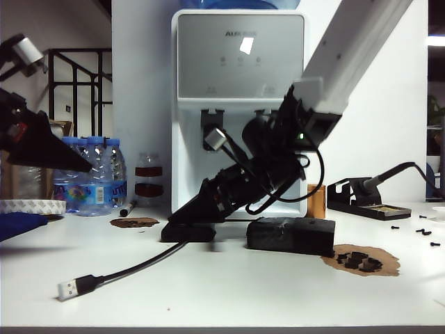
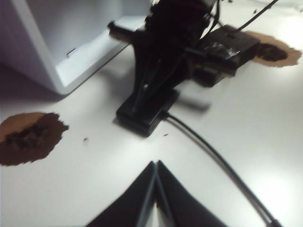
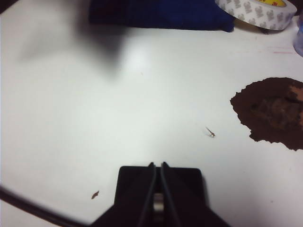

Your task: Take the USB flash drive out of the black sponge and insert it into the slot on top of the black USB adpator box.

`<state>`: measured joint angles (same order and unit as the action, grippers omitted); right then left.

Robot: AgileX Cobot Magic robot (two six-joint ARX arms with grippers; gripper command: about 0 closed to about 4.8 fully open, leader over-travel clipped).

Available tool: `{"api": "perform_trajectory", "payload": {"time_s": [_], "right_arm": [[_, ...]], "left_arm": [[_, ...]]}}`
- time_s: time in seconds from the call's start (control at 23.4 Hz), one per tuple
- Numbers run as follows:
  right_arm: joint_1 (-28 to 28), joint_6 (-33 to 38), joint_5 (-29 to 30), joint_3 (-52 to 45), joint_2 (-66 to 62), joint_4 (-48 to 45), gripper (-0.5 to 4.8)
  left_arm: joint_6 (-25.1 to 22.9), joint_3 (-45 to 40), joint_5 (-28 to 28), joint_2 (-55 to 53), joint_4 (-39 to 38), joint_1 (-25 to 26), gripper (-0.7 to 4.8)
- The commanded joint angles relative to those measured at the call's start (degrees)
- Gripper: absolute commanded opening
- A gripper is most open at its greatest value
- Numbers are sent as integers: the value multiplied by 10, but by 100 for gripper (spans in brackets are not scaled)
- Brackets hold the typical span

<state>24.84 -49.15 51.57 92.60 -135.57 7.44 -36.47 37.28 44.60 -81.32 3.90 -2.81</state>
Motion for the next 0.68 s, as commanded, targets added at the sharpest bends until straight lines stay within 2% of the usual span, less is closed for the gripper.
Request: {"api": "perform_trajectory", "payload": {"time_s": [0.04,0.21,0.47,0.68], "right_arm": [[5,32,-10,0,-19,45,-3],[5,39,-19,21,-24,70,-3],[5,-30,-86,47,-24,161,-3],[5,-30,-85,48,-25,157,-3]], "left_arm": [[-3,2,18,3,4,0,-4],[-3,2,17,3,4,0,-4],[-3,2,17,2,4,0,-4],[-3,2,17,2,4,0,-4]]}}
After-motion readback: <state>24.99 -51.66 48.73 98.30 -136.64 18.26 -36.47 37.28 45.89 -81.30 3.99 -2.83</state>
